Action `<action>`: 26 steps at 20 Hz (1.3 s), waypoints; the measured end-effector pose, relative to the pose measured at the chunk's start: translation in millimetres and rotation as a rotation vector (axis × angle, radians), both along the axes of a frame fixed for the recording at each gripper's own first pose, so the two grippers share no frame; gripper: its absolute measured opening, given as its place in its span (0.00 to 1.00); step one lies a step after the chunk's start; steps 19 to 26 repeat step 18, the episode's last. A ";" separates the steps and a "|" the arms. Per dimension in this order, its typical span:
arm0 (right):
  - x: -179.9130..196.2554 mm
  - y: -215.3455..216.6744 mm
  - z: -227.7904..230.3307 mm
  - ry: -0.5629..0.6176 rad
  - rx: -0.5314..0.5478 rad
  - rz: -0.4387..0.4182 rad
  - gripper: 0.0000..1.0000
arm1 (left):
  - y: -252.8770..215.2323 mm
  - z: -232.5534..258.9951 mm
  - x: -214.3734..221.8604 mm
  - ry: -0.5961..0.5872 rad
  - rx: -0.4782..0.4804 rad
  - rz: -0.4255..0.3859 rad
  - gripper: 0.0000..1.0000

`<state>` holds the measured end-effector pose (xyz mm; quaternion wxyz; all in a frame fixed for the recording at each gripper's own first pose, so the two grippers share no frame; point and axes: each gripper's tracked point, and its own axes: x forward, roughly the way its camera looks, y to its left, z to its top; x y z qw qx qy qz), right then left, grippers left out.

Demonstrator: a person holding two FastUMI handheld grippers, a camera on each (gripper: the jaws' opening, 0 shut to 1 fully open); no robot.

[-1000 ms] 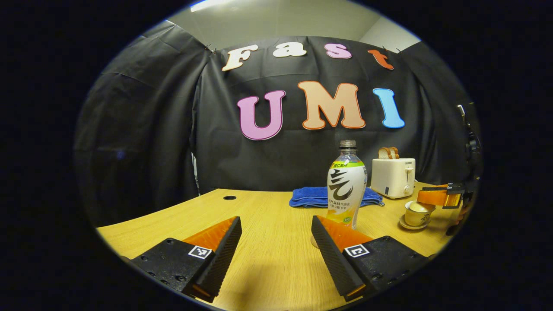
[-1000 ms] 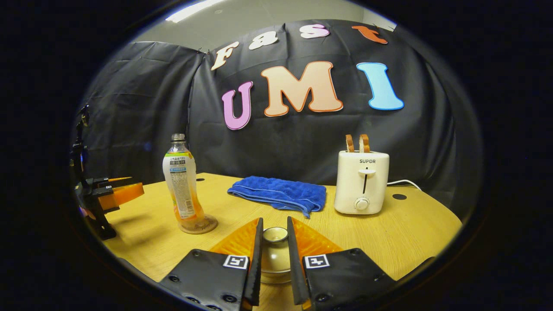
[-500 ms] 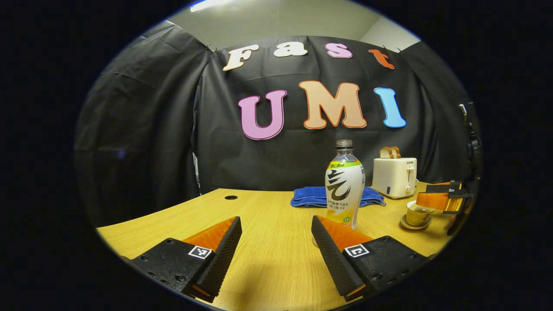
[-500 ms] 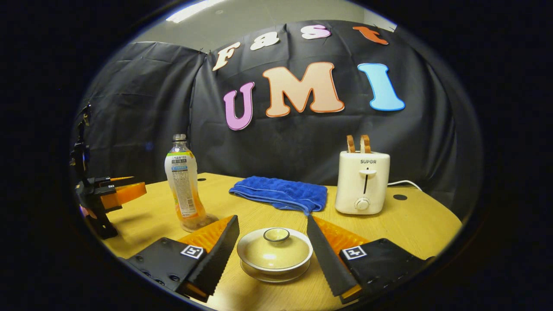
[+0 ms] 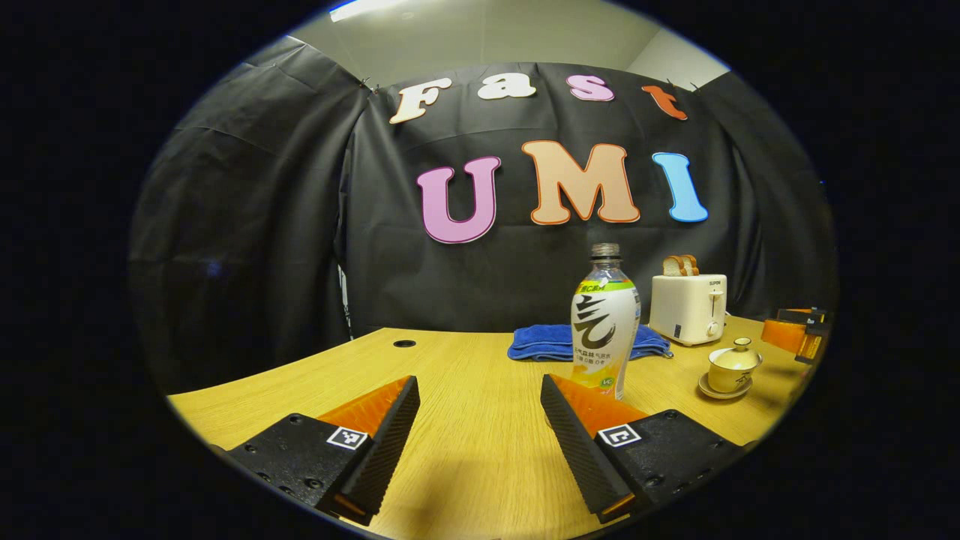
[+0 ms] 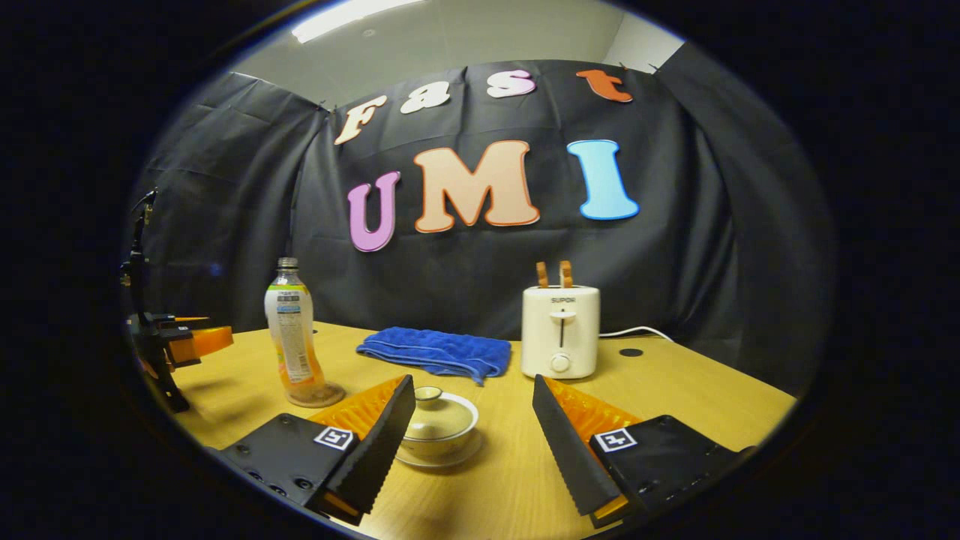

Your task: Open the teacup lid with one hand, grasp the water bottle and pour water into the teacup with the other hand; after pouring, place the water bottle on the coaster and then close the teacup lid.

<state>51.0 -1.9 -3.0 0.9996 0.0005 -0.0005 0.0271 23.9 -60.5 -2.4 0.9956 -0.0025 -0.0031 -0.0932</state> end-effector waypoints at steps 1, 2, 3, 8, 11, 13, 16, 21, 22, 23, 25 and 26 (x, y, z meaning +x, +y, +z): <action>-4.3 -9.0 0.8 -0.002 -0.001 -0.036 0.99 | -0.3 0.0 0.6 0.000 0.000 0.001 0.95; -7.6 -17.0 1.2 -0.004 -0.003 -0.066 0.99 | 0.5 0.5 1.2 0.000 0.001 0.007 0.95; -10.7 -22.6 2.0 -0.005 -0.003 -0.090 0.95 | 2.5 0.0 1.1 -0.001 0.001 0.012 0.95; -17.0 -40.1 3.0 -0.008 -0.007 -0.164 0.94 | 7.6 0.9 1.3 -0.001 0.003 0.041 0.95; -16.9 -41.9 2.7 -0.009 -0.007 -0.171 1.00 | 11.6 -0.2 1.3 0.001 0.003 0.063 0.95; -17.4 -43.4 2.7 -0.010 -0.007 -0.180 1.00 | 11.4 0.1 1.2 0.001 0.003 0.064 0.95; -17.1 -42.9 2.6 -0.010 -0.008 -0.181 1.00 | 11.5 0.4 0.9 0.000 0.002 0.064 0.95; -16.9 -43.5 2.9 -0.010 -0.008 -0.181 0.94 | 11.7 0.7 1.3 0.000 0.002 0.064 0.95; -16.9 -43.5 2.9 -0.010 -0.008 -0.181 0.94 | 11.7 0.7 1.3 0.000 0.002 0.064 0.95; -16.9 -43.5 2.9 -0.010 -0.008 -0.181 0.94 | 11.7 0.7 1.3 0.000 0.002 0.064 0.95; -16.9 -43.5 2.9 -0.010 -0.008 -0.181 0.94 | 11.7 0.7 1.3 0.000 0.002 0.064 0.95; -16.9 -43.5 2.9 -0.010 -0.008 -0.181 0.94 | 11.7 0.7 1.3 0.000 0.002 0.064 0.95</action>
